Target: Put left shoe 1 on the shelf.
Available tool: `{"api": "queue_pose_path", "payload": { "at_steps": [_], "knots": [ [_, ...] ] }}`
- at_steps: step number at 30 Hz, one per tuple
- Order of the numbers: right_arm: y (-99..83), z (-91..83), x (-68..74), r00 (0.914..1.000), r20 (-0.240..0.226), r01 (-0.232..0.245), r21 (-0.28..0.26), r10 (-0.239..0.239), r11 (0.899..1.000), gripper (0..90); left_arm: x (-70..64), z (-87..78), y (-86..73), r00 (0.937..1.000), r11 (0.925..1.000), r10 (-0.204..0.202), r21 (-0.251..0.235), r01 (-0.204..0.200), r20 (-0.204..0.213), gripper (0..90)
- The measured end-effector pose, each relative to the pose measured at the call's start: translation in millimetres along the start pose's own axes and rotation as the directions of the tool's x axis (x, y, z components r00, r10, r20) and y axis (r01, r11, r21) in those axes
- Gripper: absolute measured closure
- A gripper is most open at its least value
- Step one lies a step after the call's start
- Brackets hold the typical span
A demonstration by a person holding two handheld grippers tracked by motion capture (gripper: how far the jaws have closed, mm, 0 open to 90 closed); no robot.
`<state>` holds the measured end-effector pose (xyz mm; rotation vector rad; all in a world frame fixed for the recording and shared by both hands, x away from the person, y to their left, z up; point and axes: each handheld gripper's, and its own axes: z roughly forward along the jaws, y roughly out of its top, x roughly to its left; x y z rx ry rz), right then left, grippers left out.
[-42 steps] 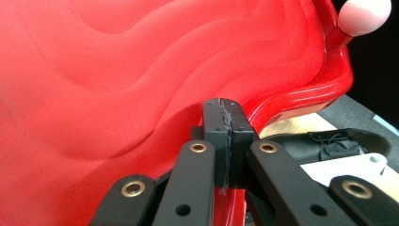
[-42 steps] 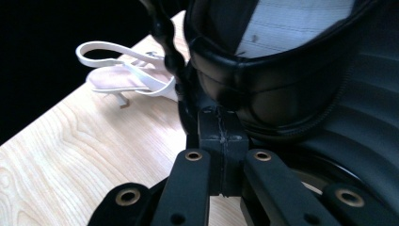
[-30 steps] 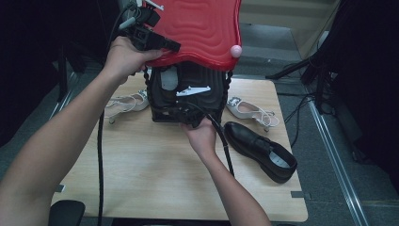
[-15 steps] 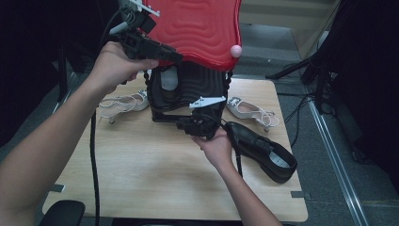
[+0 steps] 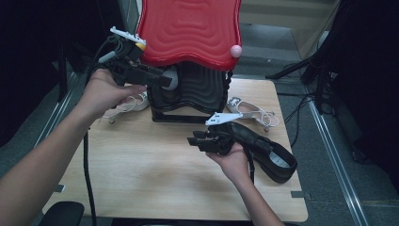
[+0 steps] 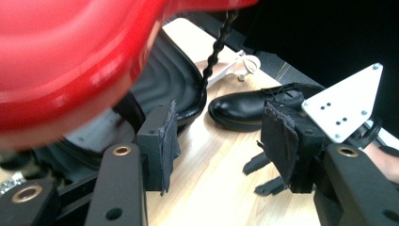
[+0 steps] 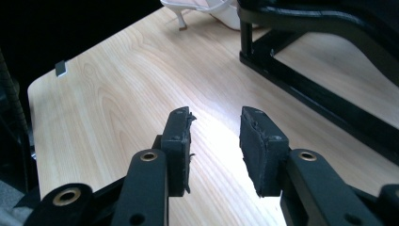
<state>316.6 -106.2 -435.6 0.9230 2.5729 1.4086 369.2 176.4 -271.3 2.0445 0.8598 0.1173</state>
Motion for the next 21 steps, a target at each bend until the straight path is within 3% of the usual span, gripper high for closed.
{"api": "queue_pose_path", "payload": {
  "at_steps": [6,9,12,17,21],
  "knots": [
    [-15.0,-11.9,-6.2,0.9997,0.008,-0.022,0.006,0.021,1.0,62.6,-0.4,4.6,-21.6,0.9998,1.0,-0.001,0.0,0.001,-0.019,46.3],
    [-21.3,-16.6,-9.6,0.9994,0.009,-0.034,-0.002,0.034,0.999,62.7,-1.2,9.1,-32.9,1.0,1.0,-0.005,0.002,0.005,-0.004,46.4],
    [-25.6,-17.7,-10.7,0.9994,0.008,-0.033,0.008,0.033,0.999,62.6,-2.6,14.4,-42.9,0.9999,1.0,-0.002,0.009,0.002,-0.015,46.1],
    [-32.3,-20.3,-12.9,0.9989,0.035,-0.03,0.023,0.029,0.999,63.2,-1.6,23.6,-59.8,0.9999,0.9997,-0.016,0.021,0.016,-0.002,45.9],
    [-38.1,-23.9,-14.0,0.999,0.025,-0.038,0.002,0.038,0.999,62.4,0.6,31.7,-75.8,0.9996,0.999,-0.029,0.035,0.029,0.002,46.0]
  ]
}}
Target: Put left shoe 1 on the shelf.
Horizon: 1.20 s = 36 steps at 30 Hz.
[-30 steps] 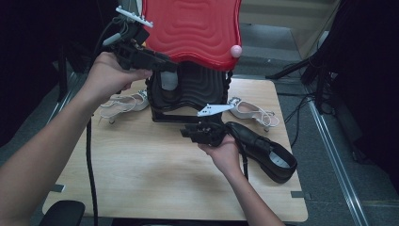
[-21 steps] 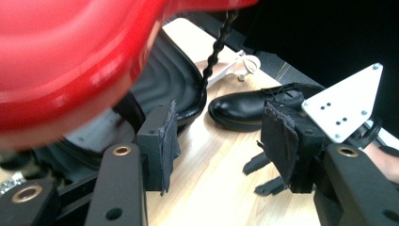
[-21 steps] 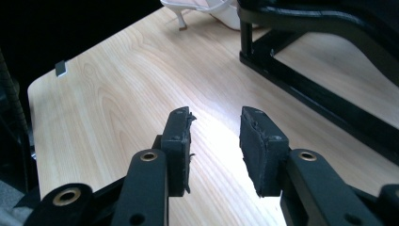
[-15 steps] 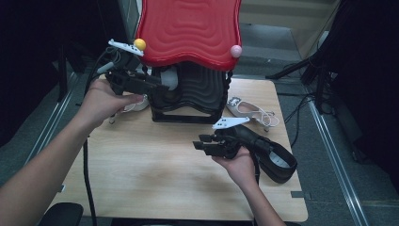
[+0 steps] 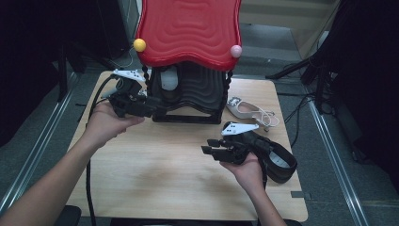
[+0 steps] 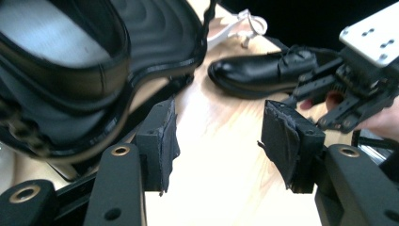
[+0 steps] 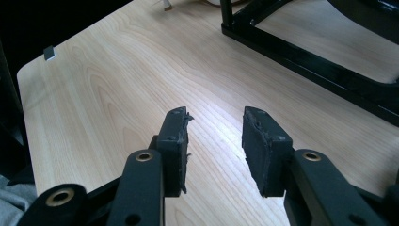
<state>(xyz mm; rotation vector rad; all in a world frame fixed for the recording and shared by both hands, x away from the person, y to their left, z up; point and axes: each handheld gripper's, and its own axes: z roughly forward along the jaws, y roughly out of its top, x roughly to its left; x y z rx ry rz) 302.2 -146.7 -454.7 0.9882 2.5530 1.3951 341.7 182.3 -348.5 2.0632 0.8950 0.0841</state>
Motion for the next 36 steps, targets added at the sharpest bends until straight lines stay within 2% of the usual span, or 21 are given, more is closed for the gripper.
{"api": "queue_pose_path", "payload": {
  "at_steps": [5,7,9,12,14,15,18,19,22,25,30,36],
  "knots": [
    [-7.7,-1.2,-1.1,1.0,-0.002,0.002,0.006,-0.002,1.0,62.1,2.1,7.6,-22.5,0.9997,0.9996,-0.025,-0.011,0.025,-0.006,46.0],
    [-9.0,-2.1,-1.1,0.9999,0.003,0.012,0.018,-0.012,1.0,61.7,3.7,10.3,-32.3,0.9992,0.9991,-0.039,-0.019,0.039,0.006,46.2],
    [-9.7,-3.3,-1.9,1.0,-0.003,0.001,0.019,-0.001,1.0,61.7,5.2,12.4,-40.5,0.9987,0.9984,-0.05,-0.026,0.05,0.007,46.4],
    [-12.4,-4.7,-3.0,0.9999,-0.003,-0.011,0.021,0.011,1.0,61.9,7.2,17.0,-53.5,0.9975,0.9975,-0.07,-0.013,0.07,0.015,46.6],
    [-15.9,-5.8,-4.5,0.9998,-0.003,-0.021,0.018,0.022,1.0,62.0,7.7,18.5,-57.5,0.9974,0.9974,-0.071,-0.007,0.071,0.015,46.8],
    [-17.8,-6.0,-5.7,0.9997,0.004,-0.023,0.025,0.023,0.999,62.3,9.1,21.5,-64.9,0.9967,0.9971,-0.076,0.001,0.076,0.027,46.9],
    [-20.1,-7.0,-9.4,0.9991,0.023,-0.037,0.028,0.037,0.999,63.0,10.5,25.0,-74.3,0.9961,0.9968,-0.079,-0.007,0.079,0.039,47.2],
    [-20.9,-7.3,-10.5,0.9989,0.023,-0.042,0.027,0.041,0.999,63.0,10.2,26.6,-78.1,0.997,0.9974,-0.072,-0.009,0.072,0.03,47.3],
    [-23.0,-8.1,-12.3,0.9987,0.023,-0.047,0.037,0.047,0.998,63.0,9.6,30.4,-85.9,0.9975,0.9978,-0.067,-0.003,0.067,0.024,47.6],
    [-23.1,-10.8,-12.9,0.9984,0.016,-0.054,0.027,0.053,0.998,62.7,8.4,33.8,-94.4,0.9957,0.9961,-0.088,-0.009,0.088,0.029,48.0],
    [-23.9,-16.6,-14.8,0.9981,0.029,-0.055,0.023,0.055,0.998,62.7,7.5,40.9,-107.7,0.9966,0.9966,-0.079,0.026,0.078,0.023,47.7],
    [-29.0,-26.4,-19.7,0.9971,0.036,-0.069,0.033,0.068,0.997,61.6,10.7,46.2,-114.5,0.9962,0.9961,-0.081,0.038,0.08,0.033,47.1]
  ]
}}
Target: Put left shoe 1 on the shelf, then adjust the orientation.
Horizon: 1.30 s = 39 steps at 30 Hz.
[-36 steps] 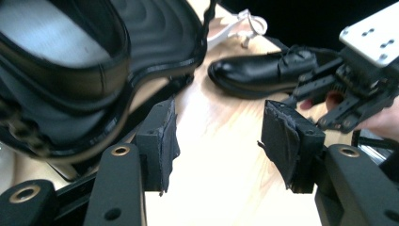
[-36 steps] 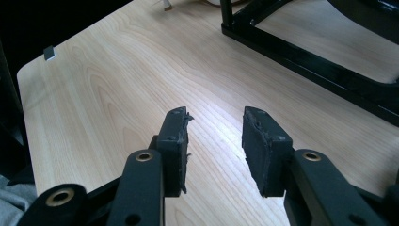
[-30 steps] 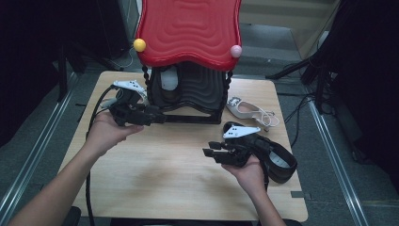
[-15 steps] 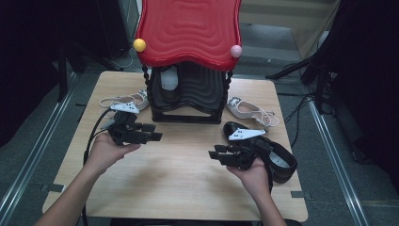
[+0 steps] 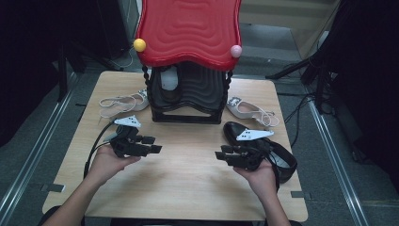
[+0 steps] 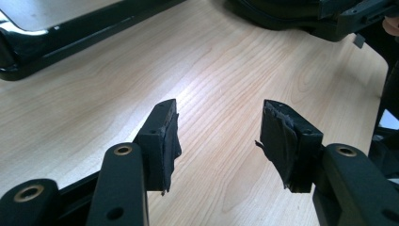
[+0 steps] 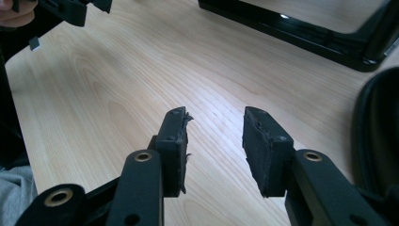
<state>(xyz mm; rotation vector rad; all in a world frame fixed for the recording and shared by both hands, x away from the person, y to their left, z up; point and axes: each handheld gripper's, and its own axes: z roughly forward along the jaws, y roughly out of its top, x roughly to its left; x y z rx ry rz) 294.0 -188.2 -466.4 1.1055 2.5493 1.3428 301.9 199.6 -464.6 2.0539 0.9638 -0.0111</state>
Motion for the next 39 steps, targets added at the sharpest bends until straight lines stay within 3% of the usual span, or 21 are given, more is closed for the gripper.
{"api": "queue_pose_path", "payload": {
  "at_steps": [12,18,30,36,39],
  "knots": [
    [-12.3,-20.2,-10.3,0.9977,0.059,-0.034,0.014,0.033,0.999,61.1,4.3,12.0,7.1,0.9995,0.9996,0.01,0.024,-0.011,0.03,46.9],
    [-20.4,-33.9,-17.1,0.9946,0.091,-0.05,-0.007,0.05,0.999,61.4,4.9,21.5,11.3,0.9988,0.9986,0.021,0.047,-0.024,0.043,46.8],
    [-27.1,-74.6,-35.9,0.9777,0.185,-0.093,-0.048,0.1,0.995,62.9,0.1,29.7,14.8,0.9976,0.9964,0.047,0.069,-0.05,0.051,46.9],
    [-31.7,-94.2,-42.2,0.9639,0.249,-0.087,-0.036,0.093,0.996,62.0,1.1,28.0,14.5,0.9981,0.9971,0.037,0.064,-0.041,0.049,46.7],
    [-37.0,-103.8,-46.7,0.956,0.271,-0.102,-0.049,0.111,0.994,60.9,1.5,27.7,14.2,0.998,0.9969,0.04,0.066,-0.044,0.048,46.6]
  ]
}}
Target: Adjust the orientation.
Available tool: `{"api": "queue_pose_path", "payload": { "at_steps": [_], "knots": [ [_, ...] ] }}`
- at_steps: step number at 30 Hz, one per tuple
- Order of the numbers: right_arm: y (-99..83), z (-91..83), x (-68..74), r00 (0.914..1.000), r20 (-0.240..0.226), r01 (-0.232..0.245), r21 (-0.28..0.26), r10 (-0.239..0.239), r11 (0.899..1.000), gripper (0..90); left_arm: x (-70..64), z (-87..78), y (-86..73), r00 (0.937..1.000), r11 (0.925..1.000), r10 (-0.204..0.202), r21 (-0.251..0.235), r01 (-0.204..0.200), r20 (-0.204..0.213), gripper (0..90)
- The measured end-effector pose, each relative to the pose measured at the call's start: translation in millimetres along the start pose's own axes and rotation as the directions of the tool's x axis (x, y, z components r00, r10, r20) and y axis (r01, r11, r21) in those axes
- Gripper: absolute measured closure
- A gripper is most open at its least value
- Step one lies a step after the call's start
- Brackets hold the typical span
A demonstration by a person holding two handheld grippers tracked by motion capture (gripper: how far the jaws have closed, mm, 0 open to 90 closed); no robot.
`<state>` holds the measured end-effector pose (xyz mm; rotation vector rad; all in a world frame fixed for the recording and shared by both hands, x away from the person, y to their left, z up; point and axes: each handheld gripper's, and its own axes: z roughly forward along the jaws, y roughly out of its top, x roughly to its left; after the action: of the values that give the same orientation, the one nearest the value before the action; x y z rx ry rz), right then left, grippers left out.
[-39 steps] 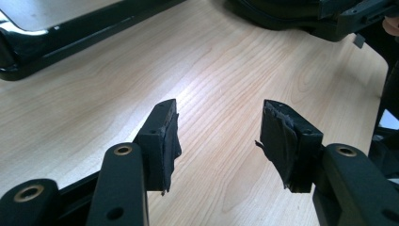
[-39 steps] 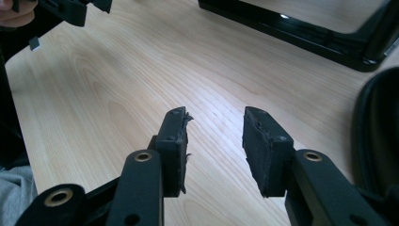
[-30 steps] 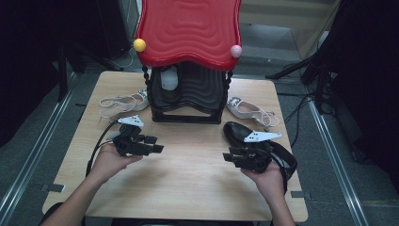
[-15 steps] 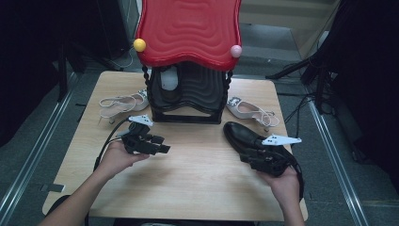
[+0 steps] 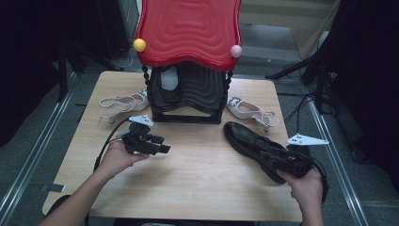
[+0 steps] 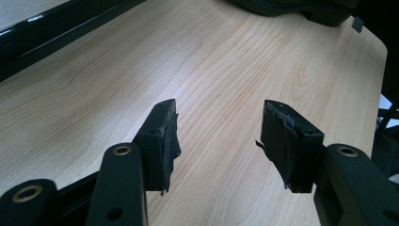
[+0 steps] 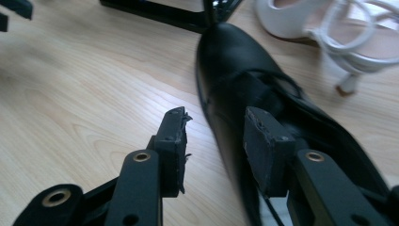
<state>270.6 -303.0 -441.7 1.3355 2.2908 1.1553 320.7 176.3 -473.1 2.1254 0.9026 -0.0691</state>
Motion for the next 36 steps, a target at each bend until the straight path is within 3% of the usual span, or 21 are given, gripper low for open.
{"api": "queue_pose_path", "payload": {
  "at_steps": [5,8,10,11,14,15,22,26,29,31,36],
  "knots": [
    [-7.5,-3.3,-8.5,0.9988,0.049,-0.009,0.044,0.007,0.999,61.7,1.1,-1.5,0.1,1.0,1.0,-0.004,-0.009,0.004,0.0,46.7],
    [-10.5,3.9,-10.1,0.9989,0.043,-0.02,0.078,0.017,0.997,61.3,1.3,-1.2,-0.2,1.0,0.9999,-0.006,-0.01,0.006,0.004,46.7],
    [-10.7,11.6,-9.0,0.9991,0.043,-0.008,0.106,0.004,0.994,60.3,0.8,-0.8,-0.3,1.0,1.0,-0.005,-0.007,0.005,0.006,46.7],
    [-9.7,13.1,-7.5,0.9976,0.068,0.004,0.112,-0.012,0.994,61.0,0.6,-0.5,-0.4,1.0,1.0,-0.002,-0.006,0.002,0.006,46.7],
    [-7.0,15.4,-10.1,0.9978,0.033,-0.06,0.068,0.058,0.996,62.4,-0.3,0.4,-0.6,1.0,1.0,-0.001,-0.001,0.001,0.007,46.7],
    [-6.5,18.1,-10.8,0.9972,0.029,-0.071,0.076,0.069,0.995,64.4,-0.6,0.5,-0.7,1.0,1.0,-0.002,-0.001,0.002,0.008,46.7],
    [-3.5,40.9,-11.6,0.9981,0.019,-0.061,0.14,0.059,0.988,64.3,-1.0,-0.3,-3.0,1.0,1.0,-0.004,-0.001,0.004,0.004,46.8],
    [-0.3,56.1,-8.2,0.999,0.014,-0.044,0.174,0.043,0.984,71.8,-2.1,0.3,-3.8,1.0,1.0,-0.003,-0.003,0.003,0.002,47.0],
    [2.2,56.0,-10.0,0.9982,-0.02,-0.052,0.189,0.056,0.981,80.4,-3.0,-0.4,-4.2,1.0,0.9999,0.004,-0.01,-0.004,-0.001,49.6],
    [2.2,54.9,-12.1,0.9967,-0.037,-0.064,0.191,0.072,0.979,82.8,-1.9,-2.0,-4.0,0.9994,0.9995,-0.017,-0.027,0.017,0.03,54.7],
    [5.3,46.8,-9.9,0.9966,-0.028,-0.07,0.197,0.077,0.978,83.4,-0.8,-4.0,-4.0,0.9991,0.9987,-0.031,-0.04,0.032,0.027,62.3]
  ]
}}
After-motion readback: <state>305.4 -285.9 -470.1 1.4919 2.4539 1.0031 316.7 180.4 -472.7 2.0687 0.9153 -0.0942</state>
